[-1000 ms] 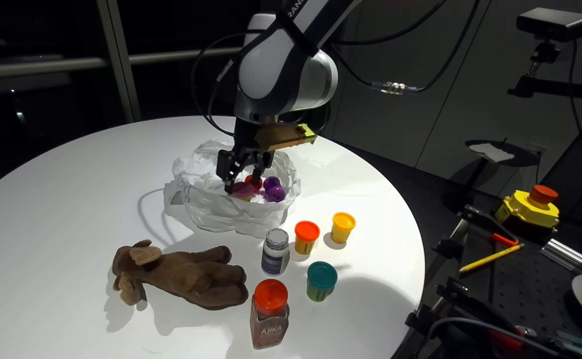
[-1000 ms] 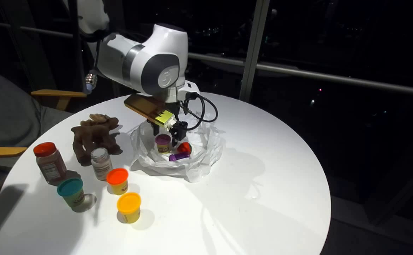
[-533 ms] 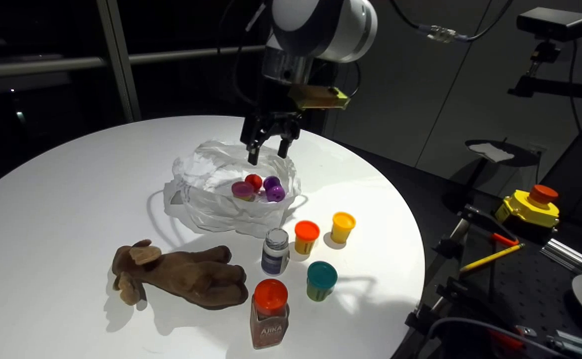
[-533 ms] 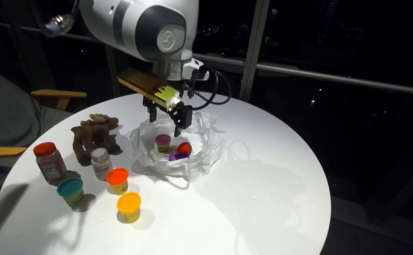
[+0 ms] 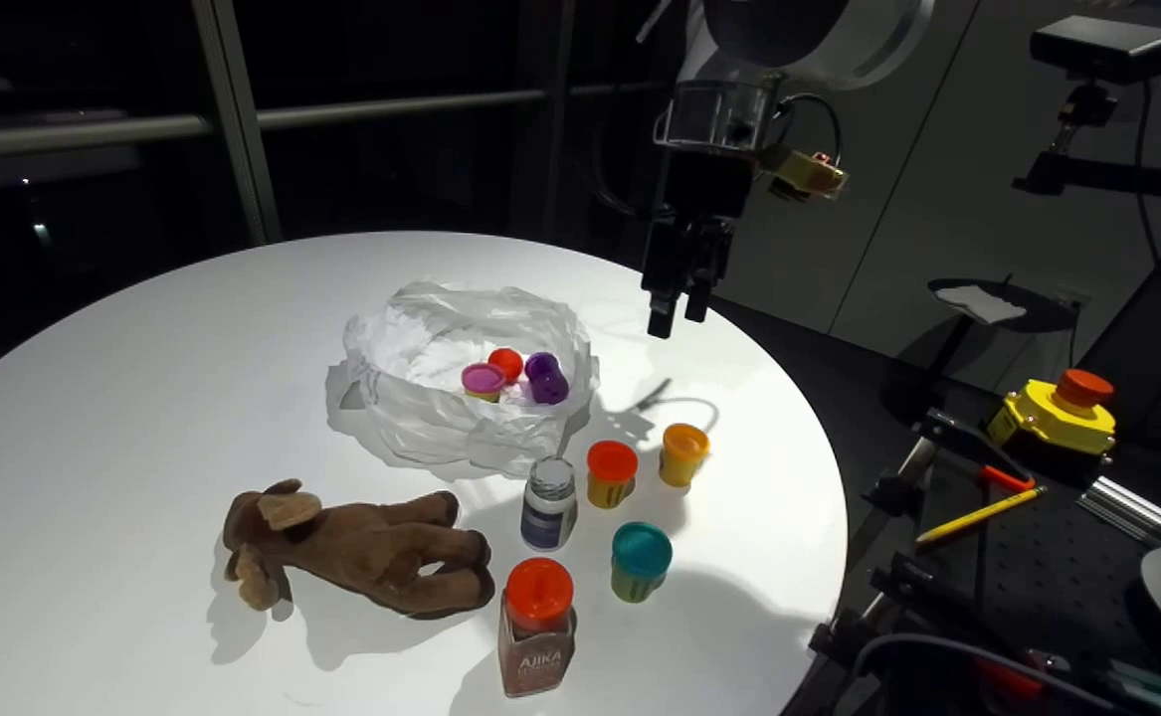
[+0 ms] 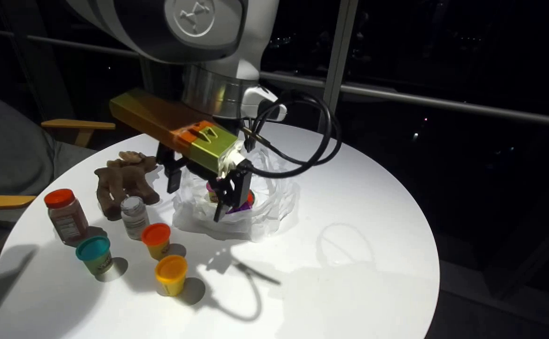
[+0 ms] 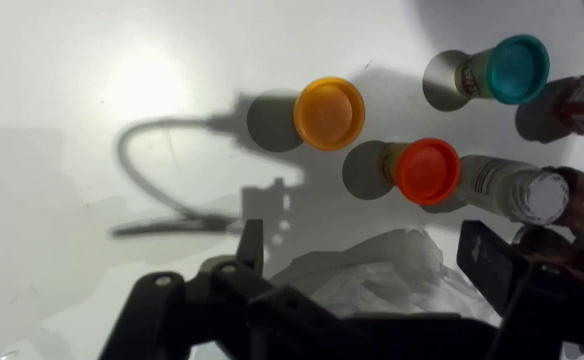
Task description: Put the objects and the bottles in the plastic bag
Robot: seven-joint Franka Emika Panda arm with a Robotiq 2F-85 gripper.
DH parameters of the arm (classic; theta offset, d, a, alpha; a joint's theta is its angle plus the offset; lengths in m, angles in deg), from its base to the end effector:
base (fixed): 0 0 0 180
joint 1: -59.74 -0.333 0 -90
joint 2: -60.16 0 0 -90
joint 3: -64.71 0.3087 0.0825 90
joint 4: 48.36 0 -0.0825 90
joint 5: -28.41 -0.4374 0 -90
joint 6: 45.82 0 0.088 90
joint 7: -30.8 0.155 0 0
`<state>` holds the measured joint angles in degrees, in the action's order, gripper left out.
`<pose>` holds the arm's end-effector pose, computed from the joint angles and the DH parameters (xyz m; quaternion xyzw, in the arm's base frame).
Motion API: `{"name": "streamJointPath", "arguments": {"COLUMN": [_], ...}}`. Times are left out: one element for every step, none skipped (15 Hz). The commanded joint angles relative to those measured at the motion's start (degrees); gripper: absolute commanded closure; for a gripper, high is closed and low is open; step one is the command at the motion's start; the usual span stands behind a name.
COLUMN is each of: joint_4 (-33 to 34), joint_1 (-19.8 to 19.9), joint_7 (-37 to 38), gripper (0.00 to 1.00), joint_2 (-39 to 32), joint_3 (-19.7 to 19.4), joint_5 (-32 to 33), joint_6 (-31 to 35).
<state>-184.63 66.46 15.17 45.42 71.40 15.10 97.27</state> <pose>0.5093 0.0098 0.1037 -0.9939 -0.0372 0.0578 0.0866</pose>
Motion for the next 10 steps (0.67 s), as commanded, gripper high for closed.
{"name": "streamJointPath", "arguments": {"joint_4": [-6.82, -8.03, -9.16, -10.18, -10.9, -11.74, -12.56, -12.93, -13.14, -13.22], "joint_1": [-0.3, -0.6, -0.99, -1.32, -1.55, -1.48, -1.54, -1.59, -1.34, -0.59], "joint_7": [-6.3, -6.88, -7.0, -6.7, -6.32, -6.46, -6.3, -5.81, -5.41, -5.48], "gripper": [0.0, 0.0, 0.0, 0.0, 0.0, 0.0, 0.0, 0.0, 0.0, 0.0], "joint_2": [2.56, 1.99, 1.39, 0.63, -0.45, -1.03, -1.67, -2.74, -3.9, -4.95], "joint_3": [0.35, 0.35, 0.44, 0.37, 0.41, 0.88, 1.3, 1.77, 2.29, 3.44], "joint_5": [-2.61, -2.74, -2.66, -2.17, -1.82, -2.32, -2.36, -2.12, -1.7, -2.08], "joint_6": [2.69, 4.15, 5.57, 7.58, 9.98, 12.2, 15.2, 18.86, 21.74, 24.59]}}
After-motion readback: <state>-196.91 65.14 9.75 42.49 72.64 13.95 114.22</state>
